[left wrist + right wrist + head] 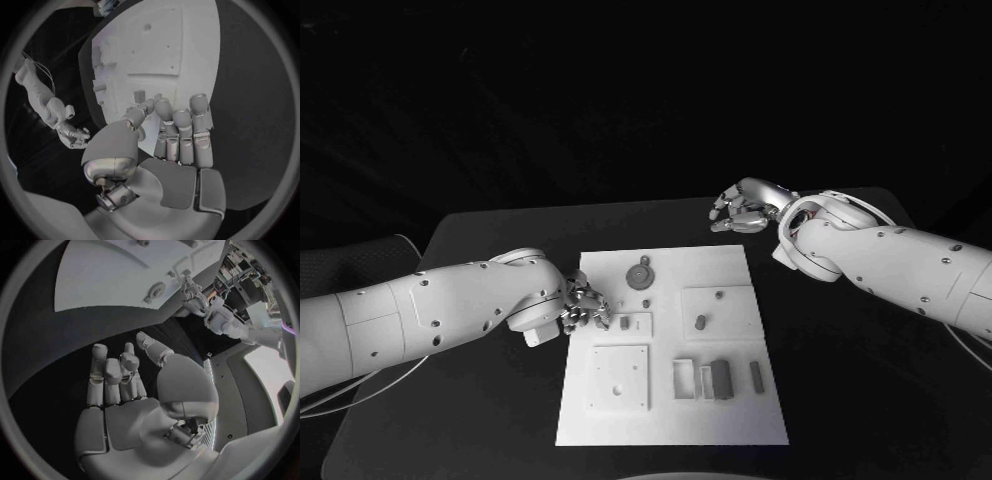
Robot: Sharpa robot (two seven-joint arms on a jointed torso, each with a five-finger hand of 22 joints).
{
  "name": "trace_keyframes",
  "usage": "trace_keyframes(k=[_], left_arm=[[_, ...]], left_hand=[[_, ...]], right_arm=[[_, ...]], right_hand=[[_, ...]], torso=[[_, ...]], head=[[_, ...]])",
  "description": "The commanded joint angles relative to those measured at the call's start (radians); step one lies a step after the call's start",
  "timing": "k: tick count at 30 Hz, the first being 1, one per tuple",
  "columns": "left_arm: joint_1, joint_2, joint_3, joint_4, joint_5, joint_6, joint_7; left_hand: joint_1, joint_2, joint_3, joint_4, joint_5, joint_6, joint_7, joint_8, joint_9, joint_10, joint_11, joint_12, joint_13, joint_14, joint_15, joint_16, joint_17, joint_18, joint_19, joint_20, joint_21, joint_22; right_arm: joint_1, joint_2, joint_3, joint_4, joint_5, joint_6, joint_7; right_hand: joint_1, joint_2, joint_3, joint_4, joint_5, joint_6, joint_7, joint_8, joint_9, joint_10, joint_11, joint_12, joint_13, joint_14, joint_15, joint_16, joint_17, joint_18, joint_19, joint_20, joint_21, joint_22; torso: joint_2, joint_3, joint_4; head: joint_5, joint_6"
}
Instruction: Assemble the parts on the task board
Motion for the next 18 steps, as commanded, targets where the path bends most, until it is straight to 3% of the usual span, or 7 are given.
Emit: trace_keyframes(k=[1, 18], left_arm=[[-0.010, 0.000, -0.007, -0.009, -0.043, 0.035, -0.015], [-0.011, 0.004, -0.007, -0.012, -0.056, 0.072, -0.023]], left_hand=[[0.004, 0.006, 0.039, -0.026, 0.003, 0.045, -0.036, 0.161, 0.006, 0.001, -0.008, 0.007, 0.001, 0.008, -0.013, 0.002, -0.002, 0.017, -0.007, -0.011, 0.002, 0.023], [0.004, 0.005, 0.041, -0.026, 0.005, 0.044, -0.036, 0.163, 0.005, 0.000, -0.008, 0.008, 0.001, 0.008, -0.014, 0.004, -0.003, 0.017, -0.008, -0.012, 0.005, 0.023]], right_arm=[[0.000, -0.001, 0.001, 0.002, -0.001, 0.013, 0.003], [0.000, -0.003, 0.001, 0.006, -0.001, 0.019, 0.003]], right_hand=[[-0.006, 0.000, 0.001, 0.003, 0.004, 0.000, 0.009, -0.005, 0.001, -0.006, -0.001, 0.000, -0.001, -0.003, -0.008, -0.005, -0.001, -0.002, -0.006, 0.002, -0.007, 0.017], [-0.007, 0.000, 0.001, 0.003, 0.004, 0.001, 0.009, -0.005, 0.002, -0.007, -0.001, -0.001, -0.001, -0.003, -0.008, -0.005, -0.001, -0.002, -0.007, 0.002, -0.007, 0.017]], torso=[[-0.001, -0.0003, 0.0004], [-0.001, -0.0002, 0.0008]], head=[[0.001, -0.001], [0.002, -0.004]])
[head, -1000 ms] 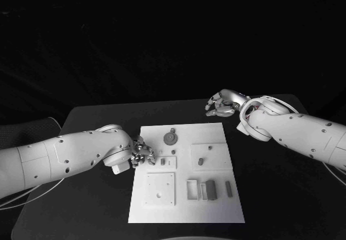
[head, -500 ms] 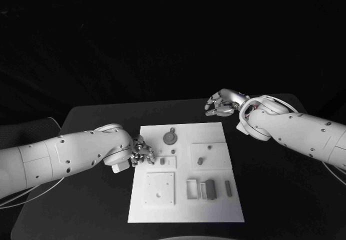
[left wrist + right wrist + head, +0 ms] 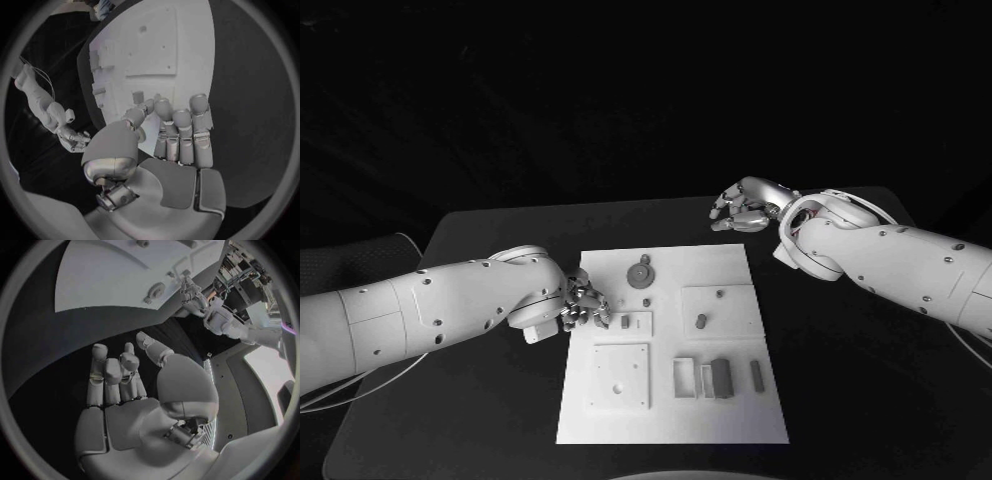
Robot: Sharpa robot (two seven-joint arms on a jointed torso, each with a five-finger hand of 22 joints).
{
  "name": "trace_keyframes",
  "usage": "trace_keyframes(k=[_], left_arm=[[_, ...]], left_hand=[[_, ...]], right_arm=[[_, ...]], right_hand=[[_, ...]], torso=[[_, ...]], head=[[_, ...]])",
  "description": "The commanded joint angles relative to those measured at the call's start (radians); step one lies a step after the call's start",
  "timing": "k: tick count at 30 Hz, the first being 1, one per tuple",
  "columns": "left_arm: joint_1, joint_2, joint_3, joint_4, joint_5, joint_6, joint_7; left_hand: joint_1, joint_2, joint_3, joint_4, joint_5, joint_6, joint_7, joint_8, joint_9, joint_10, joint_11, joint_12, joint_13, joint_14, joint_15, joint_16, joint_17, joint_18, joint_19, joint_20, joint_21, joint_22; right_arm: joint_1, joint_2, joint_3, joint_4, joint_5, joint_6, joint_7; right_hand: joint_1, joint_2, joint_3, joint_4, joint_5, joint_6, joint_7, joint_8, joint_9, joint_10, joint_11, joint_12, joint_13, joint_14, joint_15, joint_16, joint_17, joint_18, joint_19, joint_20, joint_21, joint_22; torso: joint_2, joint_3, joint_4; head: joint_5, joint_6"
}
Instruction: Assemble the parts on the task board
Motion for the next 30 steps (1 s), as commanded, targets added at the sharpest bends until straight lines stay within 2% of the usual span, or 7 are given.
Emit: trace_keyframes(k=[1, 11, 16, 21, 24, 30], left_arm=[[-0.011, 0.000, -0.009, -0.004, -0.020, 0.043, -0.029], [-0.011, 0.002, -0.009, -0.002, -0.017, 0.050, -0.030], [-0.011, 0.002, -0.009, -0.004, -0.013, 0.053, -0.029], [-0.011, 0.003, -0.009, -0.006, -0.008, 0.048, -0.027], [-0.011, 0.003, -0.009, -0.006, -0.007, 0.045, -0.026], [-0.011, 0.004, -0.009, -0.006, -0.005, 0.045, -0.025]], left_hand=[[0.003, 0.006, 0.041, -0.026, 0.006, 0.042, -0.034, 0.154, 0.006, -0.002, -0.007, 0.004, 0.001, 0.007, -0.014, 0.004, -0.001, 0.017, -0.008, -0.012, 0.005, 0.023], [-0.002, -0.002, 0.039, -0.024, -0.001, 0.040, -0.033, 0.156, 0.005, -0.003, -0.006, 0.006, 0.001, 0.006, -0.015, 0.006, -0.003, 0.016, -0.009, -0.012, 0.009, 0.022], [-0.007, -0.009, 0.034, -0.017, -0.033, 0.037, -0.033, 0.161, 0.003, -0.005, -0.006, 0.010, -0.001, 0.004, -0.016, 0.010, -0.007, 0.016, -0.011, -0.013, 0.014, 0.020], [-0.012, -0.017, 0.031, -0.011, -0.042, 0.036, -0.033, 0.162, 0.001, -0.006, -0.005, 0.011, -0.001, 0.002, -0.016, 0.013, -0.008, 0.016, -0.013, -0.013, 0.016, 0.020], [-0.023, -0.027, 0.026, 0.002, -0.049, 0.035, -0.032, 0.161, -0.003, -0.007, -0.005, 0.013, -0.002, 0.000, -0.016, 0.014, -0.011, 0.016, -0.015, -0.014, 0.017, 0.019], [-0.029, -0.045, 0.022, 0.021, -0.085, 0.034, -0.033, 0.162, -0.009, -0.009, -0.005, 0.015, -0.004, -0.002, -0.018, 0.018, -0.016, 0.016, -0.017, -0.015, 0.021, 0.018]], right_arm=[[0.000, 0.000, 0.001, 0.002, -0.001, 0.015, 0.003], [0.000, -0.001, 0.001, 0.003, -0.001, 0.014, 0.003], [0.000, -0.002, 0.001, 0.006, -0.001, 0.015, 0.002], [0.000, -0.003, 0.001, 0.008, -0.001, 0.014, 0.002], [0.000, -0.004, 0.001, 0.009, -0.001, 0.013, 0.002], [0.000, -0.004, 0.001, 0.009, -0.001, 0.013, 0.001]], right_hand=[[-0.007, 0.000, 0.001, 0.003, 0.004, -0.001, 0.009, -0.006, 0.002, -0.007, -0.001, -0.001, -0.001, 0.001, -0.007, -0.005, -0.001, -0.002, -0.007, 0.002, -0.007, 0.017], [-0.007, 0.000, 0.001, 0.003, 0.004, -0.001, 0.009, -0.006, 0.002, -0.007, -0.001, -0.001, -0.001, 0.001, -0.007, -0.005, -0.002, -0.002, -0.007, 0.002, -0.007, 0.017], [-0.007, 0.000, 0.001, 0.003, 0.004, -0.001, 0.009, -0.006, 0.002, -0.007, -0.001, -0.001, -0.001, 0.001, -0.007, -0.005, -0.002, -0.002, -0.007, 0.002, -0.007, 0.017], [-0.007, 0.000, 0.001, 0.003, 0.004, -0.001, 0.009, -0.006, 0.002, -0.007, -0.001, -0.001, -0.001, 0.001, -0.007, -0.005, -0.002, -0.002, -0.007, 0.002, -0.007, 0.017], [-0.007, -0.001, 0.001, 0.003, 0.004, -0.002, 0.009, -0.006, 0.002, -0.007, -0.001, -0.001, -0.001, 0.001, -0.007, -0.005, -0.002, -0.002, -0.007, 0.002, -0.007, 0.017], [-0.007, -0.001, 0.000, 0.003, 0.004, -0.002, 0.010, -0.007, 0.002, -0.007, 0.000, -0.001, -0.001, 0.001, -0.007, -0.005, -0.002, -0.002, -0.007, 0.002, -0.007, 0.017]], torso=[[0.000, 0.0004, -0.0001], [0.000, 0.0009, -0.0004], [0.000, 0.0009, -0.0005], [0.000, 0.0011, -0.0002], [0.000, 0.0009, 0.0000], [0.000, 0.0008, -0.0009]], head=[[0.001, -0.001], [0.000, -0.003], [0.000, -0.004], [0.000, -0.003], [0.000, -0.003], [0.001, -0.002]])
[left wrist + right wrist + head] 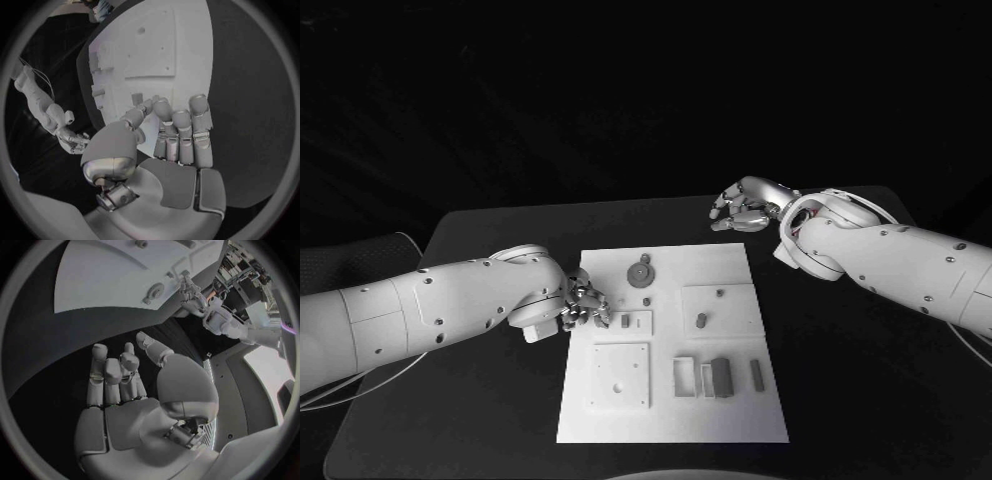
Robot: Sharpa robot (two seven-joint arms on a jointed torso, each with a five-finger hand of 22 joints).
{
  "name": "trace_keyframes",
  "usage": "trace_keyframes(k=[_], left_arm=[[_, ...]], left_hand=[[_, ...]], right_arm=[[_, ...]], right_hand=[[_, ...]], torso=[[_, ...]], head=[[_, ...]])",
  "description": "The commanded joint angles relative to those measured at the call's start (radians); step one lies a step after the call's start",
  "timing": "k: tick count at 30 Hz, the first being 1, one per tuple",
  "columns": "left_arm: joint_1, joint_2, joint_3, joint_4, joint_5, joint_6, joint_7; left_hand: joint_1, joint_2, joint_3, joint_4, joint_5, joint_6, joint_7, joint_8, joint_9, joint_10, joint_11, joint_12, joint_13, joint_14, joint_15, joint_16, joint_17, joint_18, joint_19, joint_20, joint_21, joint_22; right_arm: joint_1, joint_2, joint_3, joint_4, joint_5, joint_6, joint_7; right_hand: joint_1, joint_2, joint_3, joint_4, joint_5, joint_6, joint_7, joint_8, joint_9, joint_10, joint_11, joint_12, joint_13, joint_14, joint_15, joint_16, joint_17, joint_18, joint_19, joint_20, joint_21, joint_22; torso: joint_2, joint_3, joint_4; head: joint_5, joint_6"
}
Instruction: Assemble the parts on the task board
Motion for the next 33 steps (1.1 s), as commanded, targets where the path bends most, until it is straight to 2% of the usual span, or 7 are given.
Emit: trace_keyframes(k=[1, 10, 13, 18, 20, 22, 33], left_arm=[[-0.011, 0.002, -0.008, -0.003, 0.001, 0.031, -0.024], [-0.011, 0.004, -0.008, -0.004, 0.007, 0.033, -0.022], [-0.011, 0.004, -0.008, -0.006, 0.010, 0.030, -0.021], [-0.011, 0.004, -0.008, -0.009, 0.016, 0.026, -0.019], [-0.011, 0.004, -0.008, -0.009, 0.018, 0.026, -0.019], [-0.011, 0.004, -0.008, -0.010, 0.022, 0.024, -0.018], [-0.011, 0.005, -0.008, -0.011, 0.047, -0.001, -0.012]], left_hand=[[-0.003, -0.021, -0.003, 0.018, -0.039, 0.030, -0.028, 0.126, 0.002, -0.009, -0.005, 0.008, -0.003, -0.005, -0.010, 0.004, -0.003, 0.017, -0.012, -0.014, 0.003, 0.016], [-0.021, -0.053, -0.013, 0.047, -0.069, 0.029, -0.027, 0.128, -0.004, -0.010, -0.005, 0.010, -0.006, -0.007, -0.011, 0.008, -0.010, 0.016, -0.015, -0.014, 0.005, 0.015], [-0.044, -0.044, -0.059, 0.035, -0.043, 0.026, -0.027, 0.131, -0.004, -0.012, -0.004, 0.013, -0.007, -0.009, -0.011, 0.012, -0.012, 0.017, -0.018, -0.016, 0.008, 0.017], [-0.063, -0.056, -0.091, 0.037, -0.070, 0.025, -0.028, 0.133, -0.007, -0.014, -0.005, 0.014, -0.009, -0.011, -0.013, 0.014, -0.016, 0.018, -0.021, -0.016, 0.008, 0.015], [-0.066, -0.064, -0.097, 0.045, -0.125, 0.024, -0.029, 0.134, -0.009, -0.015, -0.006, 0.014, -0.011, -0.012, -0.014, 0.015, -0.019, 0.019, -0.022, -0.017, 0.007, 0.013], [-0.068, -0.070, -0.098, 0.051, -0.138, 0.023, -0.029, 0.134, -0.010, -0.015, -0.006, 0.015, -0.011, -0.013, -0.014, 0.015, -0.020, 0.019, -0.022, -0.017, 0.006, 0.012], [-0.074, -0.085, -0.100, 0.075, -0.162, 0.023, -0.029, 0.136, -0.013, -0.016, -0.007, 0.016, -0.014, -0.014, -0.015, 0.018, -0.025, 0.020, -0.023, -0.018, 0.006, 0.010]], right_arm=[[0.000, -0.001, 0.001, 0.002, -0.001, 0.010, 0.002], [0.000, -0.001, 0.001, 0.002, -0.001, 0.014, 0.002], [0.000, 0.000, 0.001, 0.001, -0.001, 0.013, 0.002], [0.000, 0.000, 0.001, 0.001, -0.001, 0.014, 0.002], [0.000, 0.000, 0.001, 0.001, -0.001, 0.014, 0.002], [0.000, 0.000, 0.001, 0.001, -0.001, 0.014, 0.002], [0.000, 0.001, 0.001, -0.001, -0.001, 0.015, 0.002]], right_hand=[[-0.007, -0.001, 0.000, 0.003, 0.004, -0.001, 0.006, -0.007, 0.001, -0.007, 0.000, -0.001, -0.001, -0.002, -0.006, -0.005, -0.002, -0.002, -0.007, 0.002, -0.007, 0.017], [-0.008, -0.002, 0.000, 0.004, 0.004, -0.001, 0.006, -0.007, 0.001, -0.007, 0.000, -0.001, -0.001, -0.002, -0.006, -0.005, -0.002, -0.002, -0.007, 0.002, -0.007, 0.017], [-0.008, -0.003, 0.000, 0.004, 0.004, -0.001, 0.006, -0.007, 0.001, -0.007, 0.000, -0.001, -0.001, -0.002, -0.006, -0.005, -0.002, -0.002, -0.007, 0.002, -0.007, 0.017], [-0.008, -0.003, 0.000, 0.004, 0.004, -0.001, 0.006, -0.007, 0.001, -0.007, 0.000, -0.001, -0.001, -0.002, -0.006, -0.005, -0.002, -0.002, -0.007, 0.002, -0.007, 0.017], [-0.008, -0.003, 0.000, 0.004, 0.004, -0.001, 0.007, -0.008, 0.001, -0.007, 0.000, -0.001, -0.001, -0.002, -0.006, -0.005, -0.002, -0.002, -0.007, 0.002, -0.007, 0.017], [-0.008, -0.003, 0.000, 0.004, 0.004, -0.001, 0.007, -0.008, 0.001, -0.007, 0.000, -0.001, -0.001, -0.002, -0.006, -0.005, -0.002, -0.002, -0.007, 0.002, -0.007, 0.017], [-0.008, -0.003, 0.000, 0.004, 0.004, -0.001, 0.007, -0.008, 0.001, -0.007, 0.001, -0.001, -0.002, -0.002, -0.006, -0.005, -0.002, -0.002, -0.007, 0.002, -0.007, 0.017]], torso=[[0.000, -0.0001, -0.0005], [0.000, -0.0007, 0.0000], [0.000, -0.0004, 0.0001], [0.000, -0.0007, 0.0000], [0.000, -0.0008, 0.0004], [0.000, -0.0006, 0.0003], [0.000, -0.0003, -0.0001]], head=[[0.000, 0.001], [-0.001, -0.001], [0.000, -0.002], [0.000, -0.002], [0.000, -0.003], [0.000, -0.002], [0.000, -0.002]])
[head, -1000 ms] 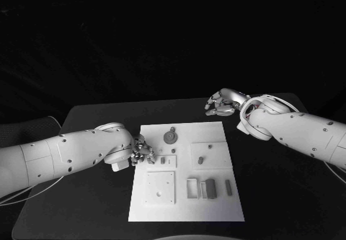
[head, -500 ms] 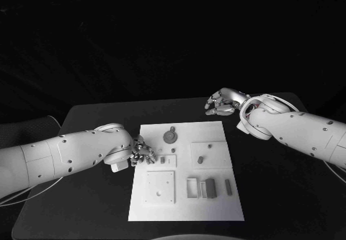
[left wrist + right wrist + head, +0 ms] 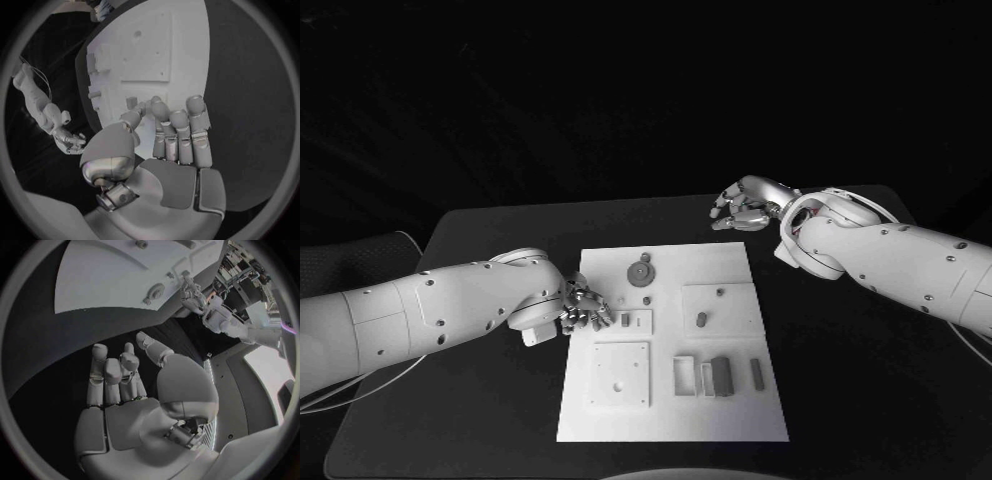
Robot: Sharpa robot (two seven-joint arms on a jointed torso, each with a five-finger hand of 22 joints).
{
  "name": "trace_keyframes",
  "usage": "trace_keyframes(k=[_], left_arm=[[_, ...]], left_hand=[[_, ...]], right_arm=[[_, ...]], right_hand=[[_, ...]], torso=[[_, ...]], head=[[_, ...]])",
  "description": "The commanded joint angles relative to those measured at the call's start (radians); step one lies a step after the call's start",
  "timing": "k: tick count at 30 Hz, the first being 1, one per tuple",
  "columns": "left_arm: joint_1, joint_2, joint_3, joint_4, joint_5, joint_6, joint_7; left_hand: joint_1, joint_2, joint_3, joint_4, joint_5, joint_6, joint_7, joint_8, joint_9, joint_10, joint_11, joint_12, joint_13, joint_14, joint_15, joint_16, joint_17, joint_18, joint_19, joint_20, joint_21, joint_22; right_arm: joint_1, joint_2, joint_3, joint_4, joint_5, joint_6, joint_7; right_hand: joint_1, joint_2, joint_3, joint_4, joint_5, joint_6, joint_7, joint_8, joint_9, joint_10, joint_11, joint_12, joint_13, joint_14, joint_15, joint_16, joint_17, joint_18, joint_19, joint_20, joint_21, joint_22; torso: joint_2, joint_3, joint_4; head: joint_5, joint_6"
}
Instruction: Assemble the parts on the task board
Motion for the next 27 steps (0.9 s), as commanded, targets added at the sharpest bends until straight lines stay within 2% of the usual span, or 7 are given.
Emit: trace_keyframes(k=[1, 9, 27], left_arm=[[-0.001, 0.003, 0.000, 0.002, 0.030, -0.011, 0.002], [-0.001, 0.001, 0.000, 0.004, 0.038, -0.025, 0.006], [-0.001, -0.002, 0.000, 0.005, 0.040, -0.019, 0.007]], left_hand=[[0.007, -0.001, 0.002, 0.004, -0.005, -0.004, -0.002, 0.000, -0.002, -0.002, 0.003, 0.007, -0.002, -0.003, 0.002, 0.008, -0.002, 0.014, -0.004, 0.000, 0.001, 0.011], [0.015, 0.005, 0.003, 0.001, 0.003, -0.003, -0.002, 0.001, -0.002, -0.002, 0.002, 0.008, -0.002, -0.003, 0.002, 0.010, -0.003, 0.014, -0.003, 0.001, 0.003, 0.012], [0.012, -0.006, -0.004, 0.005, 0.005, -0.002, -0.003, 0.003, -0.004, -0.002, 0.002, 0.010, -0.003, -0.002, 0.002, 0.012, -0.005, 0.014, -0.003, 0.000, 0.004, 0.012]], right_arm=[[0.000, 0.001, 0.001, 0.000, -0.001, 0.013, 0.003], [0.000, 0.001, 0.001, -0.001, -0.001, 0.016, 0.002], [0.000, 0.002, 0.001, -0.002, -0.001, 0.018, 0.002]], right_hand=[[-0.008, -0.003, 0.000, 0.005, 0.004, 0.002, 0.007, -0.004, 0.002, -0.007, 0.001, -0.001, -0.001, 0.003, -0.006, -0.005, -0.001, -0.002, -0.007, 0.002, -0.007, 0.017], [-0.008, -0.003, 0.000, 0.005, 0.004, 0.003, 0.007, -0.004, 0.002, -0.007, 0.001, -0.001, -0.001, 0.003, -0.006, -0.005, -0.001, -0.002, -0.007, 0.002, -0.007, 0.017], [-0.008, -0.003, 0.000, 0.005, 0.004, 0.003, 0.007, -0.004, 0.002, -0.007, 0.001, -0.001, -0.002, 0.003, -0.005, -0.005, -0.001, -0.002, -0.007, 0.002, -0.007, 0.017]], torso=[[0.000, 0.0002, -0.0001], [0.000, 0.0006, -0.0005], [0.000, -0.0001, -0.0001]], head=[[0.000, 0.000], [0.000, 0.001], [-0.001, 0.000]])
